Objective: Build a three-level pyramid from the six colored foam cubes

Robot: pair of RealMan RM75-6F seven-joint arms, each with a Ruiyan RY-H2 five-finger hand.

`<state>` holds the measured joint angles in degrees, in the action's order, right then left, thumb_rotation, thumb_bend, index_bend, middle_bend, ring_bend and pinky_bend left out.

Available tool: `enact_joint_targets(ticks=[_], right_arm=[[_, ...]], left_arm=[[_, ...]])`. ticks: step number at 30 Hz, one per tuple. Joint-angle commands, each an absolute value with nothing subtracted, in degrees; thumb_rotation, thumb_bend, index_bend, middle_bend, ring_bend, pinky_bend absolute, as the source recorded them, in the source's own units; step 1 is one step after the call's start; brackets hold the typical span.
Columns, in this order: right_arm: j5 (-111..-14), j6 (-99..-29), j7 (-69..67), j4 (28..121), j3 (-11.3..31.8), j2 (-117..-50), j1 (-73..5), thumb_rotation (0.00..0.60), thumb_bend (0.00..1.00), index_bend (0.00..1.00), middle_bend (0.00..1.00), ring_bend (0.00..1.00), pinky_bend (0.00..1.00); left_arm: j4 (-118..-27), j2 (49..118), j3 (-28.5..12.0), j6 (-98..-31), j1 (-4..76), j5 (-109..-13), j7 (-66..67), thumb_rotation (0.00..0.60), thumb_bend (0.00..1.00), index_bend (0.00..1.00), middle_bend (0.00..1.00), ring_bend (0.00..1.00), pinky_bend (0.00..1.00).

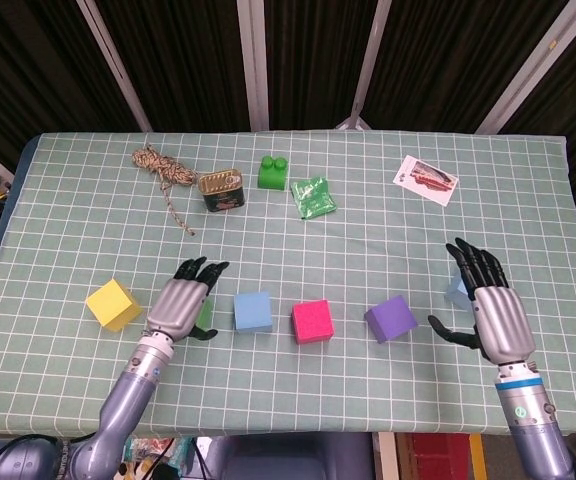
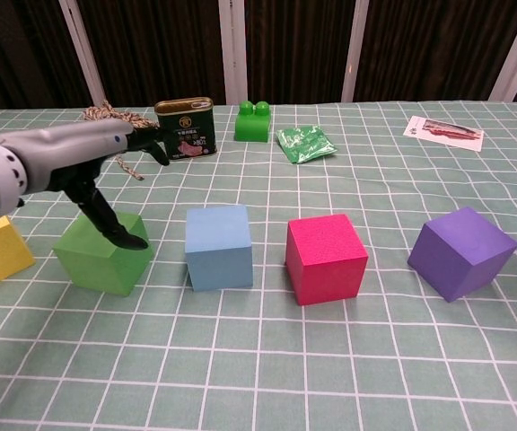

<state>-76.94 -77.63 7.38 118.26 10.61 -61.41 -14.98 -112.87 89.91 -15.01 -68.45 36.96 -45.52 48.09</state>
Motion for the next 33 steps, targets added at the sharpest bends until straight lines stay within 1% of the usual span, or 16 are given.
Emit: enact_joint_targets(ticks=[1, 12, 19, 27, 33], right_arm=[[-77.1, -77.6, 7.3, 118.3, 10.5, -61.4, -15.0, 0.6, 0.25, 0.0, 0.0, 0.0, 0.0], [-77.8, -78.2, 5.2, 118.5, 10.4, -61.3, -14.7, 0.6, 0.25, 0.0, 0.0, 0.0, 0.0], [-78.3, -77.9, 4.5, 118.7, 9.8, -61.0, -14.5, 0.6, 0.25, 0.0, 0.0, 0.0, 0.0], [-78.4, -77.8, 3.7, 119.2, 9.7, -60.8, -14.5, 0.6, 0.25, 0.0, 0.0, 0.0, 0.0], [-78.1, -77.8, 3.2, 119.0, 9.8, -60.9, -14.6, 0.6, 0.25, 0.0, 0.0, 0.0, 0.0]], left_arm=[[-112.5, 91.6, -15.1, -69.4, 38.3, -43.8, 49.2, 0.6, 0.16, 0.0, 0.14, 0.0, 0.01], [-108.2, 97.3, -16.3, -71.6, 42.8, -38.2, 50.6, 0.6, 0.26, 0.02, 0.21, 0.0, 0.02], [-105.7, 99.7, -16.1, -71.7, 44.6, -36.9, 50.0, 0.6, 0.3, 0.03, 0.24, 0.0, 0.03], [-102.2, 101.6, -15.7, -71.5, 46.1, -36.5, 49.2, 0.6, 0.44, 0.08, 0.29, 0.0, 0.03], [-100.3, 102.0, -15.8, -70.8, 47.0, -37.5, 48.0, 0.6, 0.51, 0.09, 0.31, 0.01, 0.04]])
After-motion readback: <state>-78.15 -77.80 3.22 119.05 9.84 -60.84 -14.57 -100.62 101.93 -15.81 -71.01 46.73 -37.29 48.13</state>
